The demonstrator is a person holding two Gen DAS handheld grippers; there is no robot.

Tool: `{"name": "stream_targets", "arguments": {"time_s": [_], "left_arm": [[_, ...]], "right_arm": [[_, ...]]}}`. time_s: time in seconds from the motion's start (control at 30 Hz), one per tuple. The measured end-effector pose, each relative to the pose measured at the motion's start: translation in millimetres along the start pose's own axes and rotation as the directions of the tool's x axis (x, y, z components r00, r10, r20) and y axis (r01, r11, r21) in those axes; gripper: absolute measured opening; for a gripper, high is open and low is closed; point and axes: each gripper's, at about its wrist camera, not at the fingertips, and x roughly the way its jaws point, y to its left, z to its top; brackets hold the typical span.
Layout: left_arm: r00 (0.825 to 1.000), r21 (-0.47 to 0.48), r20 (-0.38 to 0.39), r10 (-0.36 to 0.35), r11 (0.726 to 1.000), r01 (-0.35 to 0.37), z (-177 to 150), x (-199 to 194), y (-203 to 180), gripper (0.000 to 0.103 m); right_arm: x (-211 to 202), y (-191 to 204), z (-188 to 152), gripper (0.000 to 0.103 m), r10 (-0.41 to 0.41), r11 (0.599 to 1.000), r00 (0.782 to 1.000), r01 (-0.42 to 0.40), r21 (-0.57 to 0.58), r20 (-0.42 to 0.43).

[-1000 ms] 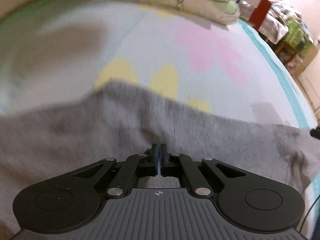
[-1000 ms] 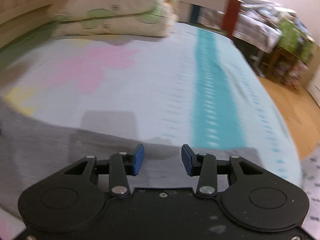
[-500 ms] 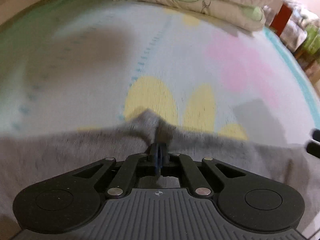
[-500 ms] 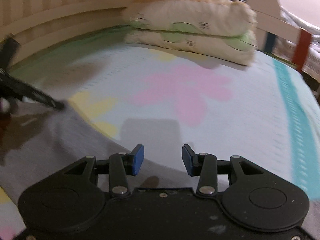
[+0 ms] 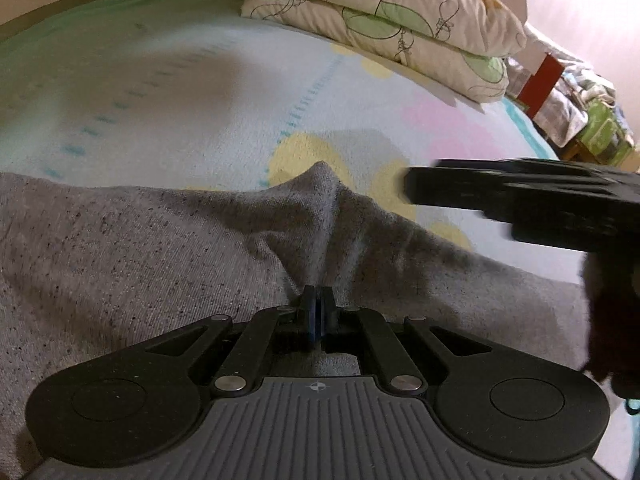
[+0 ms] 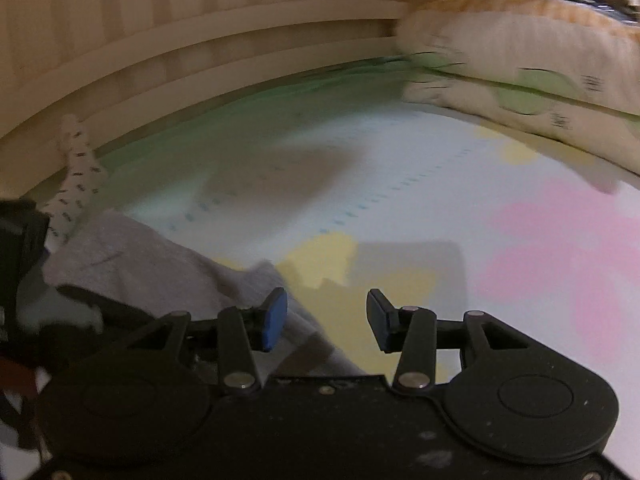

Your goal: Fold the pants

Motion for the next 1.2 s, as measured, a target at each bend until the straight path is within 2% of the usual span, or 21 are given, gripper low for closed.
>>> {"name": "stream_targets", "arguments": {"time_s": [0.13, 0.23, 0.3, 0.5, 0.6, 0.67, 0.73, 0.87, 0.97, 1.0, 1.03, 1.07, 1.2], "left_arm": [[1.0, -0.012, 0.018, -0.016, 1.0, 0.016, -4, -3, 3, 0.003], [0.999, -0.022, 0.019, -0.031, 0.999, 0.032, -4, -4, 5, 0.003], [0.999, -0.031, 0.005, -0.038, 0.999, 0.038, 0, -8, 7, 0.003], [1.0, 0.025, 0.005, 0.022, 0.999, -0.022, 2, -34, 11, 0.004], [0.997, 0.0, -0.029, 0.067, 0.998, -0.067, -4, -37, 23, 0.004], [0.998, -0.029, -0.037, 0.05, 0.998, -0.051, -10, -35, 32, 0.004], [0.999, -0.054, -0.019, 0.033, 0.998, -0.034, -13, -36, 35, 0.004], [0.999, -0.041, -0.016, 0.037, 0.998, -0.038, -13, -36, 33, 0.004], [0.999, -0.026, -0.017, 0.045, 0.999, -0.046, -14, -41, 32, 0.004], [0.999, -0.018, -0.016, 0.052, 0.998, -0.053, -15, -43, 31, 0.004], [0.998, -0.013, -0.017, 0.06, 0.998, -0.061, -16, -44, 30, 0.004], [0.998, -0.01, -0.018, 0.068, 0.998, -0.068, -18, -46, 29, 0.004], [0.996, 0.003, -0.009, 0.084, 0.996, -0.084, -35, -55, 32, 0.004]], "right_arm": [[28, 14, 9, 0.044, 0.039, 0.999, 0.998, -0.04, -0.032, -0.048], [42, 18, 6, 0.043, 0.037, 0.998, 0.995, -0.041, -0.04, -0.097], [47, 18, 3, 0.038, 0.035, 0.999, 0.991, -0.039, -0.035, -0.131], [31, 34, -17, 0.036, 0.042, 0.993, 0.988, -0.057, -0.099, -0.146], [32, 43, -22, 0.037, 0.063, 0.982, 0.986, -0.089, -0.167, -0.153], [39, 47, -18, 0.039, 0.06, 0.978, 0.988, -0.087, -0.19, -0.145], [47, 46, -11, 0.04, 0.07, 0.98, 0.99, -0.091, -0.175, -0.122], [64, 40, 3, 0.041, 0.072, 0.988, 0.992, -0.085, -0.132, -0.1], [72, 31, 8, 0.041, 0.093, 0.994, 0.991, -0.098, -0.055, -0.096], [73, 28, 8, 0.035, 0.098, 0.994, 0.991, -0.101, -0.031, -0.092], [71, 24, 7, 0.016, 0.1, 0.995, 0.991, -0.101, -0.014, -0.087], [71, 22, 6, 0.004, 0.084, 0.996, 0.993, -0.084, 0.0, -0.083], [86, 6, 11, 0.002, -0.025, 0.996, 0.997, 0.031, 0.082, -0.069]]}}
